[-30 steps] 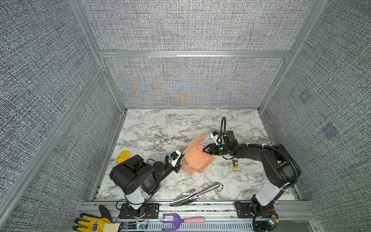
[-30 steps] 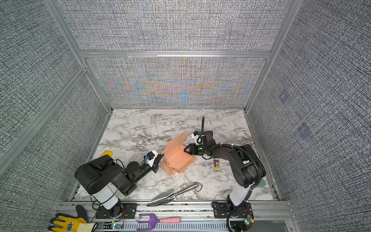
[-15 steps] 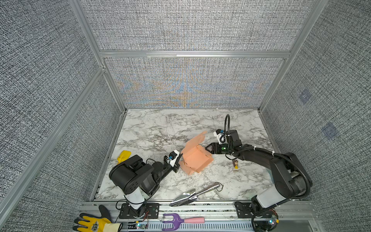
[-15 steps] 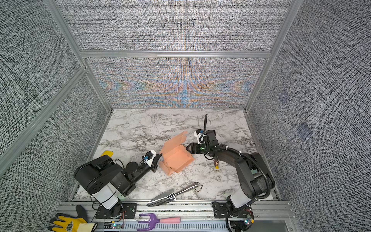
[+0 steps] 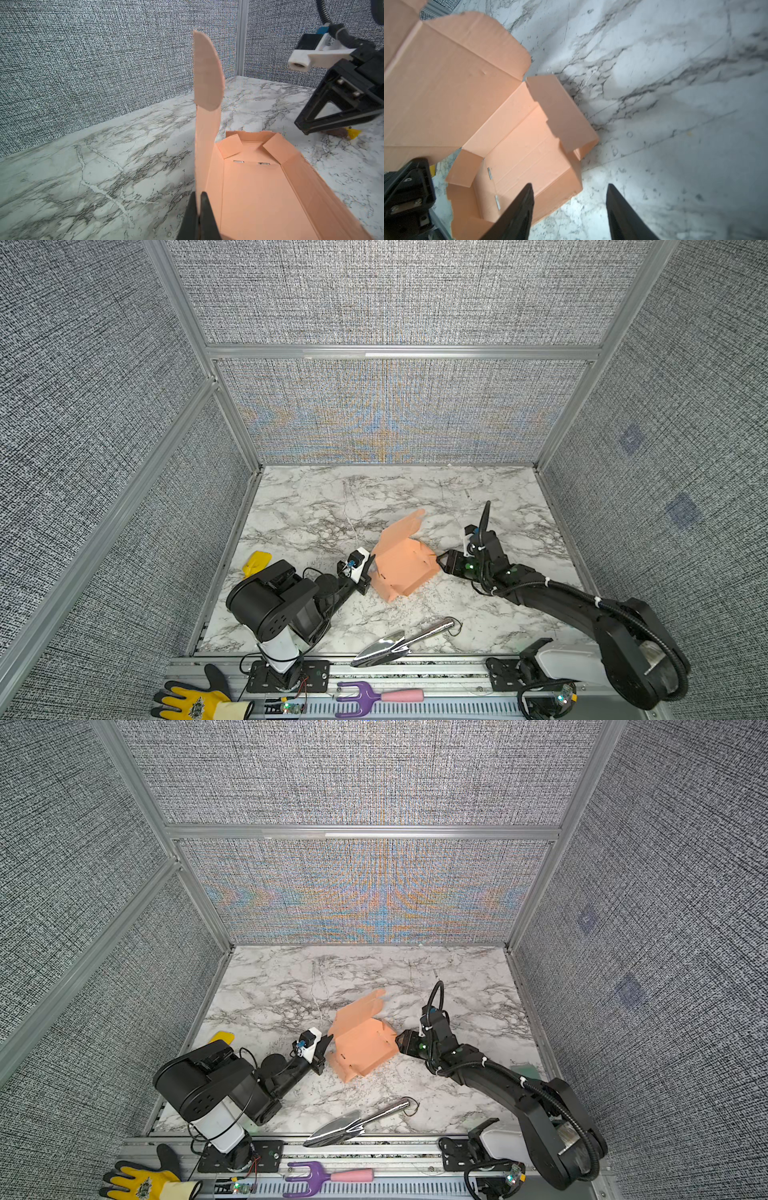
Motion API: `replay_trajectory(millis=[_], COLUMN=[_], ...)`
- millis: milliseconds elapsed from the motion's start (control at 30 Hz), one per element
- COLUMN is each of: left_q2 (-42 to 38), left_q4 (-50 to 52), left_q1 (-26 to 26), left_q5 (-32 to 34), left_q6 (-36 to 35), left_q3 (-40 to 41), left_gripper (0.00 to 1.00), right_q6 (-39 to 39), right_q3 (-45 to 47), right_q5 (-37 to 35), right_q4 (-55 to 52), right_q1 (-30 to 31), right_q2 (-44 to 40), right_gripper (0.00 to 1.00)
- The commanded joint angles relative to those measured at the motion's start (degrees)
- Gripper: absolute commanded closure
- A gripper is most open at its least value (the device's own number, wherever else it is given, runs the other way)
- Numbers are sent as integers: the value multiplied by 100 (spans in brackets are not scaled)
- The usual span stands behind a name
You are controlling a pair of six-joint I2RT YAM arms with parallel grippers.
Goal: Assemble paper box
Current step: Fold the bottom flaps of a flat cardboard box at the center of the table.
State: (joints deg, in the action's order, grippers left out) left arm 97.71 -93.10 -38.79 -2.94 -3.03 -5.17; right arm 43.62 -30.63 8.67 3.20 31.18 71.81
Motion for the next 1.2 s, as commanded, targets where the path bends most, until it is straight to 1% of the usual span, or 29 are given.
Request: replay_trajectory(millis=[0, 167, 300, 367, 567, 833, 967, 1167], left_q2=[52, 134, 183, 210, 209, -74, -77, -176], left_q4=[-877, -879, -885, -881, -880, -876, -869, -862], left_q1=[4, 3, 3, 0, 3, -8, -80, -205], left_q5=[14, -57, -104, -144, -325, -444, -513, -408], left_q6=[19, 37, 4, -4, -37, 36, 78, 121], left_q3=[-45, -72, -98, -122, -159, -137, -177, -161], left_gripper=[100, 100, 100, 100, 100, 100, 100, 100], right_q6=[1086, 1824, 2107, 2188, 2182, 1892, 1879, 1908], right_q3=[6, -159, -264, -321, -493, -699, -695, -839], right_q5=[-688, -691, -723, -786, -834, -1028, -998, -919], right_q4=[-111, -105, -199, -320, -694, -1509, -1336, -1194], right_q1=[293, 636, 881, 963, 1022, 1021, 1013, 1009], right_q2=[-98, 149, 293, 348, 499, 413, 567, 944], right_gripper=[42, 45, 49, 55, 61, 61, 61, 61])
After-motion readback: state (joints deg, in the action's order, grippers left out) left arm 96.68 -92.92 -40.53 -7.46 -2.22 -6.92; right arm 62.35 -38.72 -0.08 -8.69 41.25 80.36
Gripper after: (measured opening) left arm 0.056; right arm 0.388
